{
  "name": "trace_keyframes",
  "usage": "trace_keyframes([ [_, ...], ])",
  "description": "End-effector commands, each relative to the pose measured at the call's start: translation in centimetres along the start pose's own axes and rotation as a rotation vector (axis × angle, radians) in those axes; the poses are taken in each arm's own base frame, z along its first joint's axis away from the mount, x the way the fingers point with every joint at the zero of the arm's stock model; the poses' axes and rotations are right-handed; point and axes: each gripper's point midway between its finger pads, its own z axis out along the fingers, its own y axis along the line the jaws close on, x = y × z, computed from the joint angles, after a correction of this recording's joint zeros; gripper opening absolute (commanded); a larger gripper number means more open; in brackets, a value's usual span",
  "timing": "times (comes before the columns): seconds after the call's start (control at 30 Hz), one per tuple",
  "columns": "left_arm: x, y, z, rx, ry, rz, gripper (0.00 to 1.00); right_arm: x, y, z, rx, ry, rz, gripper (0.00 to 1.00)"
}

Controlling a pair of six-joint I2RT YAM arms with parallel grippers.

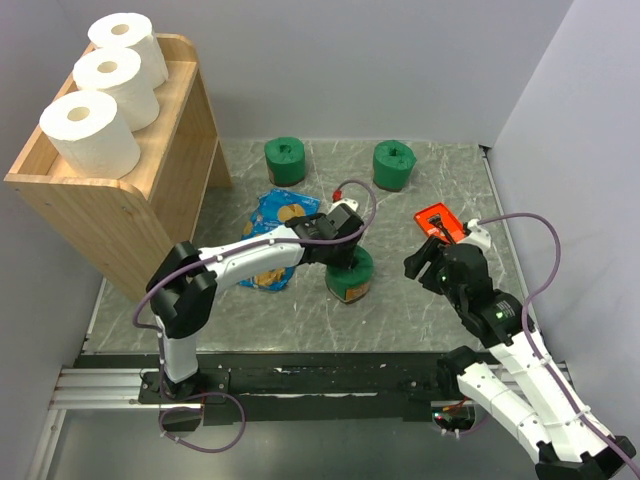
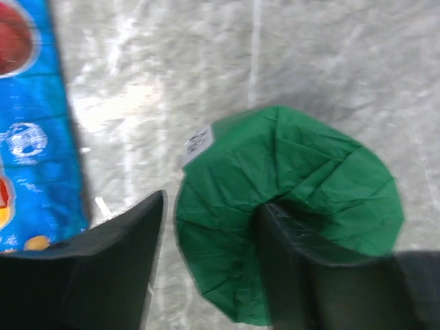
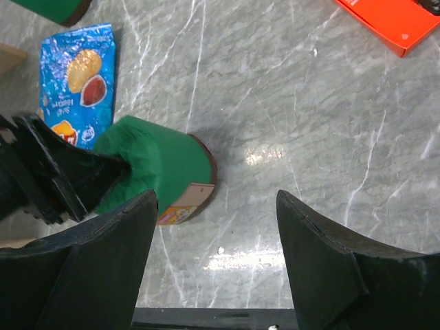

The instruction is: Place and organize the paper towels onto the shelf

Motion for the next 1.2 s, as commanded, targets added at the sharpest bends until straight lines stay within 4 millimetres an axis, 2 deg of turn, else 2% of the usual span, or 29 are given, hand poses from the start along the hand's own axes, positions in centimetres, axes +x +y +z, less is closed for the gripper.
trace_keyframes([
  [0.0,-2.8,1.4,-2.9,-0.054,-0.077,-0.021,0.68,-0.7,0.9,0.1,-0.046,-0.023,-0.014,0.77],
  [0.13,-5.6,-0.1,-5.6,0.039,-0.144,0.013,0.80,-1.1,1.1,0.1,-0.041,-0.030,-0.031,0.77],
  [0.17,-5.8,-0.4,-5.8,0.051,-0.146,0.017,0.84,-1.1,0.7,0.1,-0.020,-0.034,-0.027,0.77],
  [0.3,-5.9,-2.8,-6.1,0.117,-0.149,0.080,0.87,-1.9,-0.1,-0.2,0.015,-0.073,-0.028,0.77],
  [0.5,-3.4,-6.5,-5.3,0.166,-0.092,0.210,0.84,-2.9,-0.9,-1.2,0.037,-0.133,-0.026,0.77],
  [0.63,-2.4,-7.7,-5.1,0.196,-0.068,0.231,0.80,-3.4,-1.5,-1.8,0.052,-0.162,-0.023,0.77],
  [1.0,0.7,-7.7,-2.1,0.168,-0.001,0.264,0.77,-3.9,-1.5,-2.7,0.031,-0.193,-0.006,0.77],
  [1.17,1.8,-7.8,-1.2,0.182,0.013,0.283,0.72,-4.0,-1.5,-2.9,0.029,-0.198,-0.007,0.77],
])
